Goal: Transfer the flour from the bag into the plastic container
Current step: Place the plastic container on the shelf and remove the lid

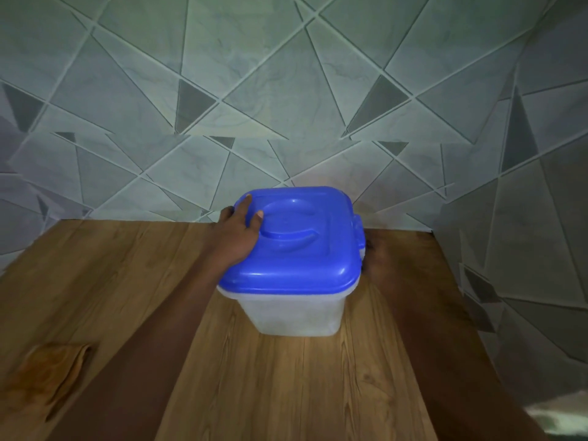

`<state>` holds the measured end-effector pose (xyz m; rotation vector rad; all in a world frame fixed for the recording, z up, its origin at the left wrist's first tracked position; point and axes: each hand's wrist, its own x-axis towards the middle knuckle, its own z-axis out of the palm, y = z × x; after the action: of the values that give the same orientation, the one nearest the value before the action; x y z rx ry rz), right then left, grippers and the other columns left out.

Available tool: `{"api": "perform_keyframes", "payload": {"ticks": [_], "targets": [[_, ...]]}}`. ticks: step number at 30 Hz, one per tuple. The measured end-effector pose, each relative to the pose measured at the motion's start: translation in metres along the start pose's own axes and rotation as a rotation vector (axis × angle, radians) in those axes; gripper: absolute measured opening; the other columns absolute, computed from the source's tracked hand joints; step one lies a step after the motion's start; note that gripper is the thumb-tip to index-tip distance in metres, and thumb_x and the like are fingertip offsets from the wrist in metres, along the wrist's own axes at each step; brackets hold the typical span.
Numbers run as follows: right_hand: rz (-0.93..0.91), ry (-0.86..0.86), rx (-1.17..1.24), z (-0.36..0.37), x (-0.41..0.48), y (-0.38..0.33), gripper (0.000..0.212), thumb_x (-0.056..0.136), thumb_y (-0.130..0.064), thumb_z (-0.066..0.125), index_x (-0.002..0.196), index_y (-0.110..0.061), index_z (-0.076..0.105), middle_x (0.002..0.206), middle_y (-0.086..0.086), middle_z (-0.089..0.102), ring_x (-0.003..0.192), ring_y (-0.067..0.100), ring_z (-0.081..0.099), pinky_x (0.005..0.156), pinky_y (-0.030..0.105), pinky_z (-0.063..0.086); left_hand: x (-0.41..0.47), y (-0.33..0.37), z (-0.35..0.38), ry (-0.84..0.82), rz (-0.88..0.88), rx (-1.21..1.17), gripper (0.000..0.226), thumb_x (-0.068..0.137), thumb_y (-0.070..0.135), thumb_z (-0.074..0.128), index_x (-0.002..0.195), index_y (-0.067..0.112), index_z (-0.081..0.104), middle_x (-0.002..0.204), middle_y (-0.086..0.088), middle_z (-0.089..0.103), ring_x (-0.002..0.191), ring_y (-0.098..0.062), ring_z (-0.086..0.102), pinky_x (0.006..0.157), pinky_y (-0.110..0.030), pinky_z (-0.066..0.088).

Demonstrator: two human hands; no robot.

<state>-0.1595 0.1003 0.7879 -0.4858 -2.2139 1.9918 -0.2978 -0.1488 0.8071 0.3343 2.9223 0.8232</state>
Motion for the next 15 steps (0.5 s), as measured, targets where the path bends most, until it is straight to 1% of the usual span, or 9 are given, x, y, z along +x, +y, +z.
{"api": "perform_keyframes", "payload": {"ticks": [2, 3, 4, 6, 7, 8, 10, 12, 15], "targets": [[0.114, 0.07, -0.008, -0.008, 0.014, -0.005, 0.013, 0.085, -0.023, 0.068, 0.074, -0.029, 0.07, 0.073, -0.007, 0.067, 0.056, -0.002, 0.06, 0.064, 0.024, 0.053, -0.002, 0.006, 0.002, -0.009, 0.002, 0.009, 0.064, 0.098, 0.069, 0.026, 0.156, 0.047, 0.015, 0.163, -0.006, 0.026, 0.143, -0.04, 0.037, 0.119, -0.051, 0.029], [0.146, 0.151, -0.092, -0.015, 0.023, -0.004, 0.02, 0.093, -0.011, 0.059, 0.081, -0.024, 0.069, 0.082, -0.001, 0.067, 0.068, 0.006, 0.063, 0.07, 0.027, 0.053, -0.002, 0.008, 0.003, -0.017, -0.001, 0.017, 0.064, 0.097, 0.069, 0.025, 0.156, 0.047, 0.013, 0.163, -0.006, 0.024, 0.143, -0.041, 0.036, 0.119, -0.053, 0.03], [0.147, 0.238, -0.112, -0.02, 0.031, 0.001, 0.028, 0.096, -0.007, 0.055, 0.076, -0.022, 0.068, 0.082, 0.004, 0.065, 0.076, 0.017, 0.063, 0.074, 0.031, 0.052, -0.003, 0.01, 0.005, -0.021, -0.002, 0.028, 0.065, 0.097, 0.07, 0.025, 0.156, 0.048, 0.013, 0.164, -0.006, 0.023, 0.144, -0.042, 0.036, 0.118, -0.054, 0.03], [0.114, 0.355, -0.086, -0.027, 0.047, 0.0, 0.04, 0.095, -0.019, 0.056, 0.056, -0.021, 0.065, 0.068, 0.003, 0.064, 0.077, 0.024, 0.06, 0.075, 0.038, 0.047, -0.004, 0.014, 0.008, -0.03, 0.0, 0.036, 0.065, 0.097, 0.068, 0.027, 0.156, 0.046, 0.013, 0.165, -0.006, 0.02, 0.145, -0.043, 0.033, 0.119, -0.054, 0.029], [0.118, 0.383, -0.041, -0.022, 0.054, -0.004, 0.04, 0.095, -0.031, 0.057, 0.058, -0.02, 0.067, 0.067, 0.003, 0.066, 0.078, 0.026, 0.063, 0.077, 0.04, 0.049, -0.004, 0.017, 0.008, -0.022, -0.003, 0.029, 0.065, 0.098, 0.067, 0.029, 0.157, 0.045, 0.014, 0.166, -0.007, 0.018, 0.145, -0.043, 0.032, 0.119, -0.054, 0.029], [0.129, 0.375, -0.039, -0.016, 0.056, -0.015, 0.038, 0.095, -0.043, 0.056, 0.068, -0.019, 0.071, 0.078, 0.005, 0.07, 0.085, 0.029, 0.066, 0.085, 0.043, 0.052, -0.005, 0.019, 0.006, -0.007, -0.007, 0.006, 0.064, 0.099, 0.065, 0.031, 0.158, 0.043, 0.016, 0.167, -0.008, 0.015, 0.147, -0.041, 0.031, 0.12, -0.052, 0.028], [0.169, 0.333, -0.136, -0.003, 0.056, -0.031, 0.05, 0.098, -0.055, 0.049, 0.102, -0.01, 0.071, 0.11, 0.015, 0.069, 0.108, 0.036, 0.064, 0.098, 0.042, 0.048, -0.007, 0.019, 0.002, 0.043, -0.039, -0.117, 0.063, 0.101, 0.058, 0.036, 0.159, 0.036, 0.021, 0.168, -0.01, 0.008, 0.149, -0.038, 0.028, 0.12, -0.048, 0.027], [0.122, 0.312, -0.247, 0.008, 0.053, -0.033, 0.058, 0.1, -0.056, 0.043, 0.117, -0.005, 0.064, 0.124, 0.02, 0.064, 0.117, 0.039, 0.059, 0.096, 0.038, 0.043, -0.006, 0.013, -0.004, 0.076, -0.13, -0.292, 0.062, 0.103, 0.053, 0.038, 0.157, 0.023, 0.03, 0.165, -0.015, 0.022, 0.147, -0.035, 0.034, 0.117, -0.045, 0.032], [0.056, 0.339, -0.197, 0.016, 0.049, -0.015, 0.054, 0.094, -0.061, 0.043, 0.103, -0.012, 0.064, 0.113, 0.02, 0.066, 0.111, 0.041, 0.061, 0.097, 0.046, 0.048, 0.003, -0.003, -0.008, 0.027, -0.252, -0.392, 0.063, 0.104, 0.053, 0.036, 0.14, 0.004, 0.052, 0.142, -0.018, 0.056, 0.127, -0.035, 0.055, 0.095, -0.034, 0.042]]}}
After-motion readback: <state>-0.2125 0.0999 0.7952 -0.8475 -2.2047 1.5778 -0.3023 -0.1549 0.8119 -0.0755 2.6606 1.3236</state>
